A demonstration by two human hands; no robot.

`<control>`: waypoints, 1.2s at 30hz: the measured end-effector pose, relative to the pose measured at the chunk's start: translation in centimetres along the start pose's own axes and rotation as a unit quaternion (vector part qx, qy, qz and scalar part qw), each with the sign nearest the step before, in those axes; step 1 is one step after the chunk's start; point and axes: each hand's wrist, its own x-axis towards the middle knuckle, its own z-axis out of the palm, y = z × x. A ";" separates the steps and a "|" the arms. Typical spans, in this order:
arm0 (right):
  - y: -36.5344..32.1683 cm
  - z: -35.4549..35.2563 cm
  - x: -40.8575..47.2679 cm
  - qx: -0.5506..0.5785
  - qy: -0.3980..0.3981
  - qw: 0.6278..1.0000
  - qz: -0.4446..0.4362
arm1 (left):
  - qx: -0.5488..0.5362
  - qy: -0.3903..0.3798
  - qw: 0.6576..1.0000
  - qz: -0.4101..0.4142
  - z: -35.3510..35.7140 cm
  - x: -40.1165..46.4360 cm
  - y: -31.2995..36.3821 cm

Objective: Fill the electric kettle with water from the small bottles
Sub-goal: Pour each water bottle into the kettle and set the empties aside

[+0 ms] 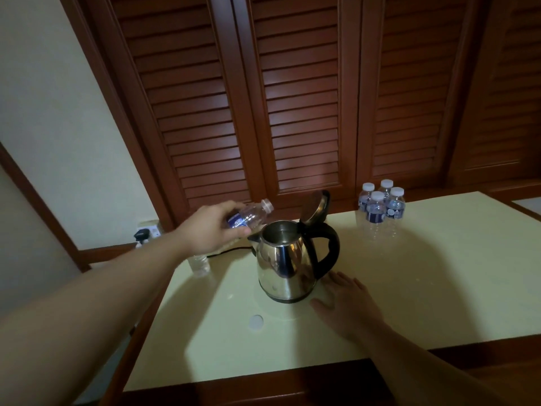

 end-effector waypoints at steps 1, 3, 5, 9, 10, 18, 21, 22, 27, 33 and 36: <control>-0.1 -0.1 0.0 -0.003 -0.002 1.000 -0.002 | -0.023 0.026 0.999 -0.014 0.9 -0.8 -0.4; -0.2 -0.1 0.0 -0.006 -0.007 1.000 -0.003 | -0.056 0.059 0.996 -0.047 2.7 -2.6 -1.2; -0.1 0.0 -0.1 -0.003 -0.008 1.000 0.007 | -0.093 0.071 0.990 -0.073 4.5 -4.5 -2.0; -0.7 0.3 -0.2 -0.009 0.033 0.999 -0.005 | -0.152 0.095 0.979 -0.095 7.1 -8.1 -3.1; -1.3 0.1 -0.4 -0.006 0.049 0.999 -0.013 | -0.165 0.095 0.977 -0.093 7.5 -8.9 -3.4; -11.4 -0.1 -1.2 0.043 -0.071 0.992 -0.094 | -0.148 0.071 0.982 -0.093 7.9 -13.0 -5.2; -13.6 0.5 -0.5 -0.004 -0.121 0.987 -0.106 | -0.147 0.054 0.983 -0.097 7.8 -13.9 -6.4; -13.9 0.8 -0.4 -0.017 -0.132 0.985 -0.107 | -0.147 0.050 0.983 -0.093 7.8 -14.2 -6.8; -14.0 1.2 -0.1 0.026 -0.122 0.988 -0.090 | -0.138 0.031 0.986 -0.091 7.7 -15.1 -8.3; -14.2 -0.6 0.1 0.276 0.009 0.960 -0.036 | -0.118 0.016 0.991 -0.059 8.7 -15.0 -9.2; -14.8 -3.0 -0.4 0.368 0.001 0.930 -0.016 | -0.128 -0.010 0.991 -0.047 9.2 -14.5 -9.0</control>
